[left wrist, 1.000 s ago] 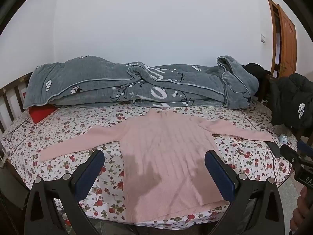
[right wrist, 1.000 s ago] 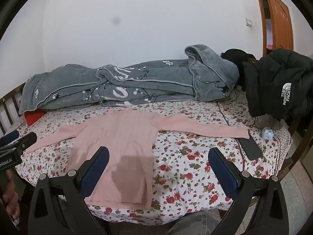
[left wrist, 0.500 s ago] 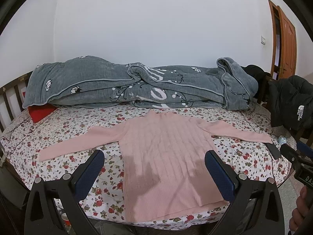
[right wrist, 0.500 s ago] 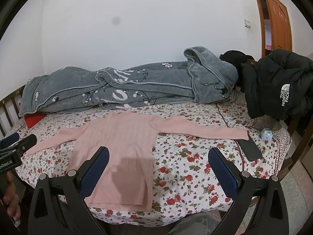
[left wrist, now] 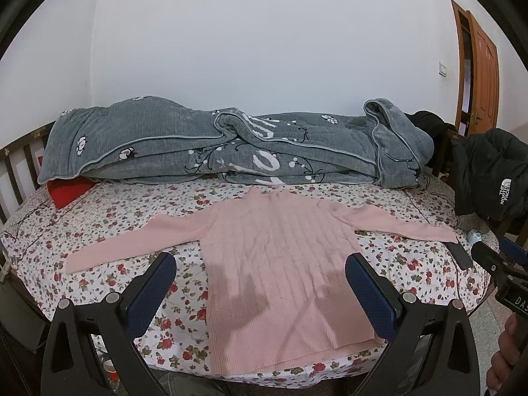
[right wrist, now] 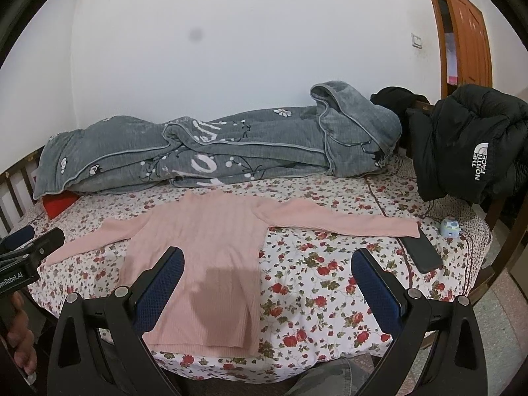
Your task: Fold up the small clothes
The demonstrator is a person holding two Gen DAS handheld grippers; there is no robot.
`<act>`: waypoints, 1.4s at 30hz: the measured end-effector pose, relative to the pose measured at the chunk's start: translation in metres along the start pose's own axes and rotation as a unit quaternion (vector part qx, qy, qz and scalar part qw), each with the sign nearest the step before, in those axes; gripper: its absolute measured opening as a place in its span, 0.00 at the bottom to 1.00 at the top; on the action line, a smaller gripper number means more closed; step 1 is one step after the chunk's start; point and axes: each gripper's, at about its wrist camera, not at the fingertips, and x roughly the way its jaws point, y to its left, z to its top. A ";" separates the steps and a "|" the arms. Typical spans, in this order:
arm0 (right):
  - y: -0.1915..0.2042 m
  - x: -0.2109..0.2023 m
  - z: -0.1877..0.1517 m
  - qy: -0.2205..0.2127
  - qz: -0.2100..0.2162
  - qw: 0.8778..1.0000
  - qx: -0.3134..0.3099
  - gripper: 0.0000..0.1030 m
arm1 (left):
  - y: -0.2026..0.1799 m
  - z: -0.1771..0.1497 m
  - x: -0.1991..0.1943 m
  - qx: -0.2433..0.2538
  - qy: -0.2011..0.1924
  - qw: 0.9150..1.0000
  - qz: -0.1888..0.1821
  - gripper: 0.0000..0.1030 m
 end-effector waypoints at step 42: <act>0.003 0.000 -0.001 -0.001 -0.003 1.000 -0.005 0.97 | 0.003 0.002 -0.003 -0.005 -0.008 1.000 -0.005 1.00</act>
